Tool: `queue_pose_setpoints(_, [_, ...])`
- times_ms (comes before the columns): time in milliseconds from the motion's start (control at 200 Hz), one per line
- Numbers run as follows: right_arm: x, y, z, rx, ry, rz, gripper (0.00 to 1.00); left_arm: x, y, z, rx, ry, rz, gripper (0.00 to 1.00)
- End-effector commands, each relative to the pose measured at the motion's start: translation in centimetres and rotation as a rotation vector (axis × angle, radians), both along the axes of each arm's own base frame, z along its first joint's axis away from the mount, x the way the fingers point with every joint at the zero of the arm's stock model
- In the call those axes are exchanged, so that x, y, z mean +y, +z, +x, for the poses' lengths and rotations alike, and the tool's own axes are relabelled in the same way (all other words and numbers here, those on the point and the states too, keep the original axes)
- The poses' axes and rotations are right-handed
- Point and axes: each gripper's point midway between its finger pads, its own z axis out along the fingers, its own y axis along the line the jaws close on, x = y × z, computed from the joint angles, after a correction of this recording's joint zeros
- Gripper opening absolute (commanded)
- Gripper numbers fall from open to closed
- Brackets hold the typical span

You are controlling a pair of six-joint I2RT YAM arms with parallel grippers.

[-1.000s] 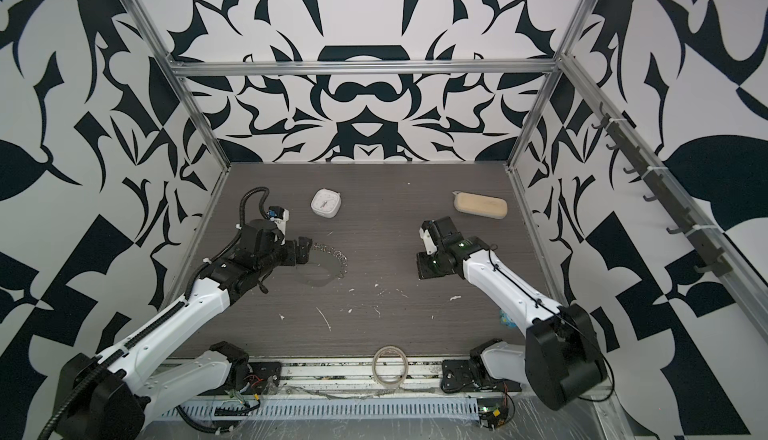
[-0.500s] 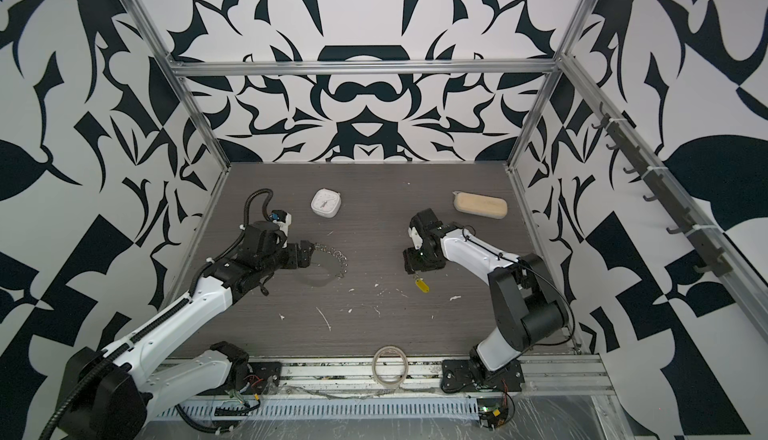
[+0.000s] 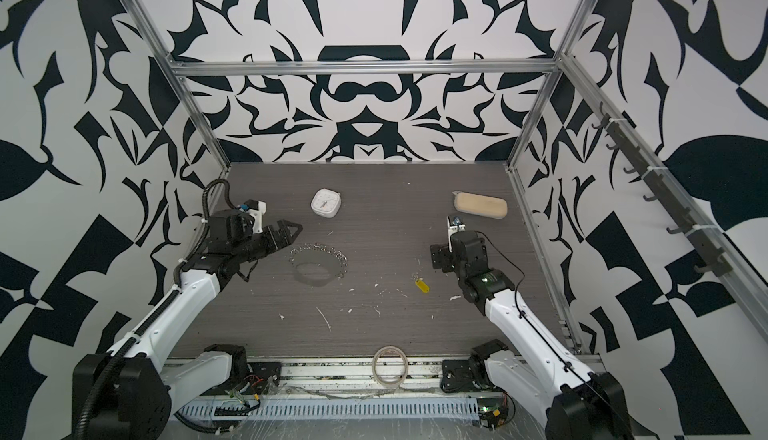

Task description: Remove the keys from the keyring

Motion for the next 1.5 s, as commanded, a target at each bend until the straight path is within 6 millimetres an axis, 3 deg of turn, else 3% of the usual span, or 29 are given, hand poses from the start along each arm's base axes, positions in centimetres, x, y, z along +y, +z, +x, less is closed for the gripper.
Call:
queue_pose_setpoints(0, [-2.5,4.1,2.6,-0.288,-0.117,-0.056,1.0,1.8,1.4,1.3,-0.058,0.038,-0.13,0.99])
queue_pose_setpoints(115, [-3.4,2.3,3.8,-0.346,-0.167,-0.057,1.0,4.6,1.1,2.6,-0.046,0.08,-0.302,0.99])
queue_pose_setpoints(225, [-4.1,0.2,4.3,-0.369,-0.178,-0.105,1.0,6.1,0.4,3.2,-0.026,0.099,-0.361,0.99])
queue_pose_setpoints(285, [-4.5,-0.6,4.7,-0.38,-0.183,-0.104,1.0,6.8,-1.1,3.6,0.0,0.119,-0.357,0.99])
queue_pose_setpoints(445, [-5.1,-1.0,5.7,-0.377,-0.173,-0.143,1.0,9.9,-2.9,4.1,-0.107,0.255,-0.151,0.99])
queue_pose_setpoints(460, [-5.3,-1.0,5.7,-0.378,-0.181,-0.145,1.0,10.2,-2.2,3.9,-0.149,0.267,-0.121,0.99])
queue_pose_setpoints(675, [-5.4,-1.4,5.9,-0.331,-0.151,-0.083,1.0,13.7,-2.3,3.0,-0.317,0.403,0.15,0.99])
queue_pose_setpoints(830, [-4.6,-1.8,5.8,-0.297,-0.118,-0.026,1.0,14.7,-1.7,2.7,-0.39,0.443,0.235,0.99])
queue_pose_setpoints(945, [-2.8,-1.3,6.2,-0.319,-0.053,0.095,1.0,15.2,-2.6,2.5,-0.357,0.448,0.293,0.99])
queue_pose_setpoints(1015, [-2.9,-1.3,6.3,-0.379,-0.05,0.095,1.0,15.7,-3.2,2.3,-0.368,0.47,0.319,0.99])
queue_pose_setpoints(1140, [-2.3,-4.1,6.4,-0.372,-0.011,0.091,1.0,16.4,-4.3,2.2,-0.393,0.493,0.383,0.99])
queue_pose_setpoints(1200, [-2.6,-3.3,6.4,-0.438,-0.028,0.095,1.0,16.7,-4.7,2.2,-0.412,0.51,0.399,0.99])
queue_pose_setpoints(1335, [-1.6,-4.2,7.2,-0.347,0.026,0.086,1.0,17.3,-5.2,2.7,-0.505,0.551,0.442,0.99])
queue_pose_setpoints(1420, [-1.9,-4.5,8.0,-0.31,0.001,0.085,1.0,16.3,-7.7,3.6,-0.466,0.49,0.446,0.99])
queue_pose_setpoints(1495, [-1.2,-4.6,7.9,-0.298,0.045,0.085,1.0,15.6,-7.2,4.1,-0.531,0.465,0.453,0.99])
